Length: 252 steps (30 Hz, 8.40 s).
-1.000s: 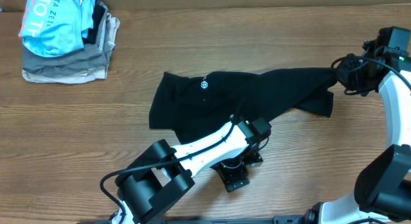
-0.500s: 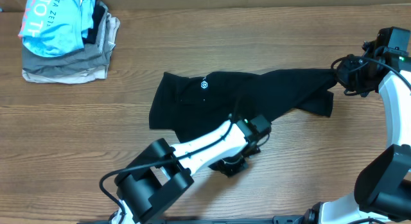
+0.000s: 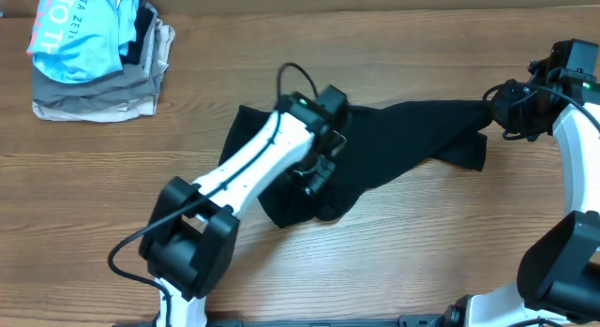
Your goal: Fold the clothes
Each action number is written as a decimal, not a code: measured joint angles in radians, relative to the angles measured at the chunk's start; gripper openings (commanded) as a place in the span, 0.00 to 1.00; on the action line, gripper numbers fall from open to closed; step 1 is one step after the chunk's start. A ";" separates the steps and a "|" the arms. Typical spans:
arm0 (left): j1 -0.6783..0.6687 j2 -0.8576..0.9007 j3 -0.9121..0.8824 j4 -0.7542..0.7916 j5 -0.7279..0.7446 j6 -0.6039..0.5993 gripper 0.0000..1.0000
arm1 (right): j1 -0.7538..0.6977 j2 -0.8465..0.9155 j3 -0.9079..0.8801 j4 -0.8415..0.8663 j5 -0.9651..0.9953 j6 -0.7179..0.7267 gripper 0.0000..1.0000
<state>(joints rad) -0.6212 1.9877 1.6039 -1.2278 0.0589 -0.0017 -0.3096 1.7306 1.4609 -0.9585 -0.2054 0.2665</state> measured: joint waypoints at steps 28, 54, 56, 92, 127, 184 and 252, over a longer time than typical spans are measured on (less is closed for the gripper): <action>0.008 0.000 -0.138 0.149 0.009 -0.097 0.84 | 0.000 0.000 0.000 -0.026 0.000 -0.018 0.04; 0.009 0.000 -0.172 0.152 0.062 -0.215 0.15 | 0.000 0.000 0.000 -0.031 0.003 -0.028 0.04; 0.009 0.000 -0.173 0.156 0.066 -0.217 0.04 | 0.000 0.000 0.000 -0.031 0.003 -0.028 0.04; 0.393 0.003 1.025 -0.384 0.017 -0.151 0.04 | -0.002 -0.377 0.011 -0.216 -0.076 -0.071 0.04; 0.773 -0.458 1.375 -0.379 -0.045 -0.147 0.04 | -0.044 -0.425 0.975 -0.742 -0.008 -0.148 0.04; 0.562 0.568 1.249 -0.243 -0.026 -0.092 0.04 | 0.021 0.451 0.499 -0.183 -0.052 -0.135 0.04; 0.515 -0.072 1.151 -0.459 -0.018 -0.101 1.00 | -0.003 -0.290 0.553 -0.675 -0.041 -0.091 0.70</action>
<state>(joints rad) -0.1059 1.9152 2.7544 -1.6871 0.0414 -0.1028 -0.3126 1.4406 2.0136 -1.6333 -0.2462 0.1757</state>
